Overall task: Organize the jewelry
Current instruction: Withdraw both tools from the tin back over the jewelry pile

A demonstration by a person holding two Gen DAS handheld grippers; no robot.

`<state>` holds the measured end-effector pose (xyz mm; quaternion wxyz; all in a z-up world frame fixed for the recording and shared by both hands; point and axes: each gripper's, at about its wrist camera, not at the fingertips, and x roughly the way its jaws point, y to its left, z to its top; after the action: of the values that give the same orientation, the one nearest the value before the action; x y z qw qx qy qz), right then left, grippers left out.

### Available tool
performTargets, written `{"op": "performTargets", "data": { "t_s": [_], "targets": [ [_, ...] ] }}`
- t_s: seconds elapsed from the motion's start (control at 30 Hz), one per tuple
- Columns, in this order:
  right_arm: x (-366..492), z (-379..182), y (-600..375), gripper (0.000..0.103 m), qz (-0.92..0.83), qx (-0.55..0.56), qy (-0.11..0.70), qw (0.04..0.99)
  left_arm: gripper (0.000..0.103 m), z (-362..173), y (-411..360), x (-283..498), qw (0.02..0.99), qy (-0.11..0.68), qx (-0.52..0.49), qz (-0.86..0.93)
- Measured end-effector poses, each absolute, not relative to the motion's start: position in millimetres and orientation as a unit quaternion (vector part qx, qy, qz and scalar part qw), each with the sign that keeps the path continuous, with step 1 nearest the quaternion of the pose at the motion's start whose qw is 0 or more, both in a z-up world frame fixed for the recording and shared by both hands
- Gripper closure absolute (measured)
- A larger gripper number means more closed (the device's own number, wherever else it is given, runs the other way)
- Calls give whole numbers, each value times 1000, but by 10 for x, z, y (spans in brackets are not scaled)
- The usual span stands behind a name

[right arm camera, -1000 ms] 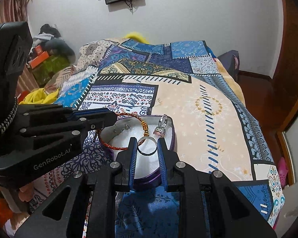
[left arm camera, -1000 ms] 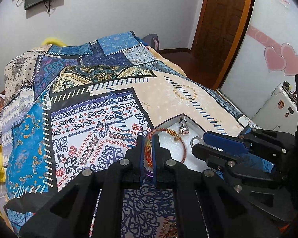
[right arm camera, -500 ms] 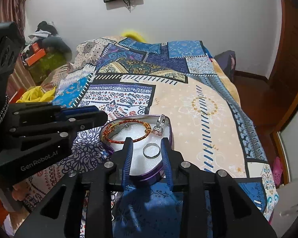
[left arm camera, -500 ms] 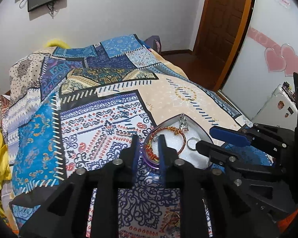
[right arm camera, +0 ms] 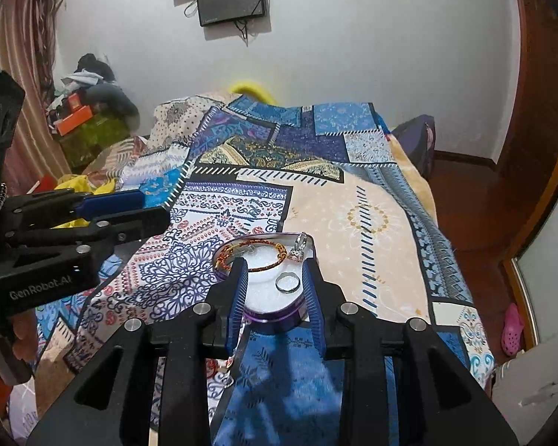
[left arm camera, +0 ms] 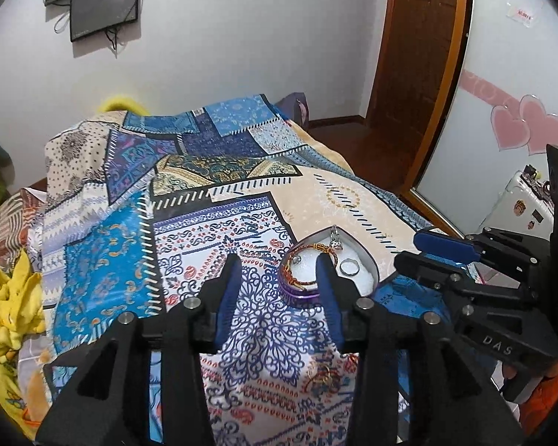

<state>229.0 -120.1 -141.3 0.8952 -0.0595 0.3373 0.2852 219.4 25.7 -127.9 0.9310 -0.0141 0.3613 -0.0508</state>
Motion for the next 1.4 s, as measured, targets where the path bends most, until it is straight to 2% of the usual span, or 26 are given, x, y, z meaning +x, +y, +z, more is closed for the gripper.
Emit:
{"op": "performTargets", "data": {
  "t_s": [0.2, 0.33, 0.77, 1.27, 1.33, 1.4],
  "targets": [
    [2151, -1429, -1238, 74, 289, -62, 339, 893, 57, -1299, 261, 2001, 930, 364, -8, -47],
    [2053, -1504, -1230, 68, 294, -68, 344, 889, 57, -1393, 283, 1898, 925, 377, -11, -44],
    [1862, -1891, -1225, 68, 294, -82, 392, 868, 57, -1804, 235, 1695, 902, 427, -19, -59],
    [1861, -2005, -1384, 68, 286, -66, 408, 864, 57, -2223, -48, 1811, 877, 468, 17, -105],
    [1861, -2025, -1379, 68, 289, -63, 409, 863, 60, -2233, -65, 1816, 876, 468, 16, -111],
    [1864, -2051, -1358, 68, 293, -62, 412, 861, 68, -2241, -54, 1825, 875, 469, 9, -119]
  ]
}}
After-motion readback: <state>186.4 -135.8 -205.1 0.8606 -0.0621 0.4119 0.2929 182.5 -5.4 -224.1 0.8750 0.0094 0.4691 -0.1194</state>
